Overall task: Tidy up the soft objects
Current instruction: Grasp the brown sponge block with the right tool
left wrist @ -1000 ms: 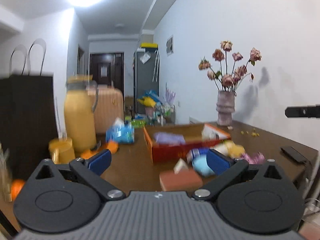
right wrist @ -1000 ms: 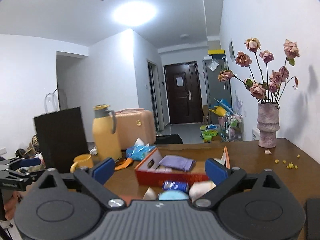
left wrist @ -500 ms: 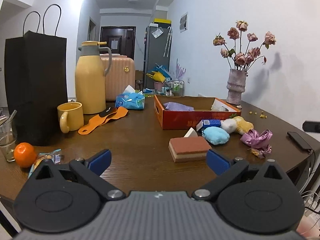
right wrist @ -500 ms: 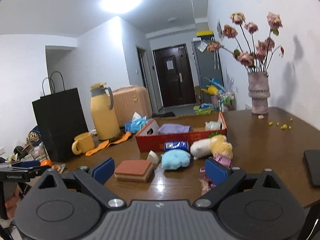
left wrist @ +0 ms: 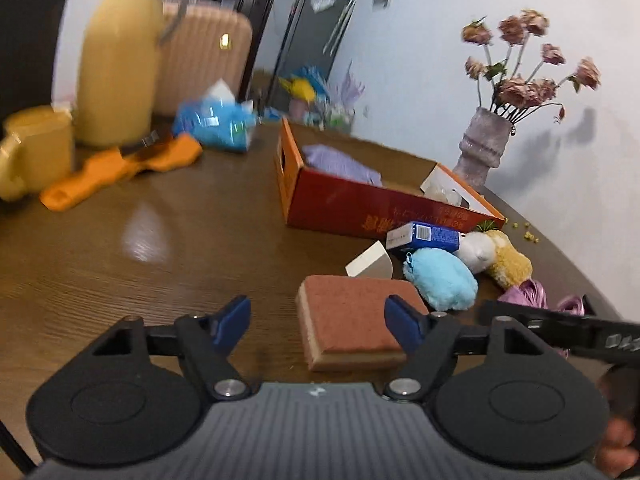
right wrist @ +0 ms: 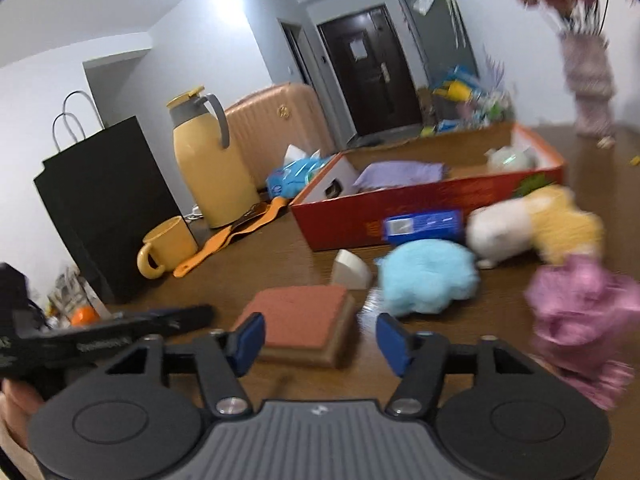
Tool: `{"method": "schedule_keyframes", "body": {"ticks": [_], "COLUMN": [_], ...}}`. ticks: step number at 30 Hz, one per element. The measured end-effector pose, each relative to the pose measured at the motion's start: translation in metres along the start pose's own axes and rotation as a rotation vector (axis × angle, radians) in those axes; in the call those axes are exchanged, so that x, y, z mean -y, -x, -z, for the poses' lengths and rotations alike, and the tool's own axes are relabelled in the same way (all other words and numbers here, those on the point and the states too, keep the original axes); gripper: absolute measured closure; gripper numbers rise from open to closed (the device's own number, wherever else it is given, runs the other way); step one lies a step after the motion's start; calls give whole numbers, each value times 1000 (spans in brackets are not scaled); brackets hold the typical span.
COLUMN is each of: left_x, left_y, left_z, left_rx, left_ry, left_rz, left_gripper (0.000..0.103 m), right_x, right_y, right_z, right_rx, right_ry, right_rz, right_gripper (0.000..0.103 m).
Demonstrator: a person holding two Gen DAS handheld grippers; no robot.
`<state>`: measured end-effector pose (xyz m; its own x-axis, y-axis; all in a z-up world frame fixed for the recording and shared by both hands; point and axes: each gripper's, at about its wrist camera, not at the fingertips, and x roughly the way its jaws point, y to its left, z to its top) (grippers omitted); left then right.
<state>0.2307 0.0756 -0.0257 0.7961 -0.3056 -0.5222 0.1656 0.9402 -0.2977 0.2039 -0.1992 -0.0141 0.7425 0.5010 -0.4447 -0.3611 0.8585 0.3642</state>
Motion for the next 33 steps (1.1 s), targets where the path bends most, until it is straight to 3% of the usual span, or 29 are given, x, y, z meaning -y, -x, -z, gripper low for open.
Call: {"method": "schedule_keyframes", "body": {"ticks": [2, 4, 5, 9, 12, 16, 26, 29, 33], "left_x": [-5, -9, -11, -17, -14, 0, 49, 64, 81], "left_y": [-14, -25, -30, -38, -36, -21, 16, 12, -10], "left_z": [-3, -4, -4, -2, -1, 3, -1, -19, -67], "left_rx": [-29, -60, -81, -101, -101, -81, -4, 32, 68], "left_ry": [19, 30, 35, 58, 69, 55, -1, -23, -51], "left_rz": [38, 65, 74, 123, 124, 113, 159, 197, 242], "left_gripper": [30, 43, 57, 71, 71, 71, 72, 72, 72], "right_x": [-1, 1, 3, 13, 24, 19, 18, 22, 31], "right_y": [-24, -44, -51, -74, -76, -67, 2, 19, 27], "right_z": [-5, -7, -8, -3, -2, 0, -1, -13, -54], "right_rx": [-17, -39, -50, -94, -93, -83, 34, 81, 148], "right_ry": [-16, -30, -38, -103, -175, -143, -118, -106, -51], "right_rz": [-2, 0, 0, -8, -47, -43, -58, -40, -14], "right_gripper": [50, 54, 58, 69, 74, 75, 75, 75, 75]}}
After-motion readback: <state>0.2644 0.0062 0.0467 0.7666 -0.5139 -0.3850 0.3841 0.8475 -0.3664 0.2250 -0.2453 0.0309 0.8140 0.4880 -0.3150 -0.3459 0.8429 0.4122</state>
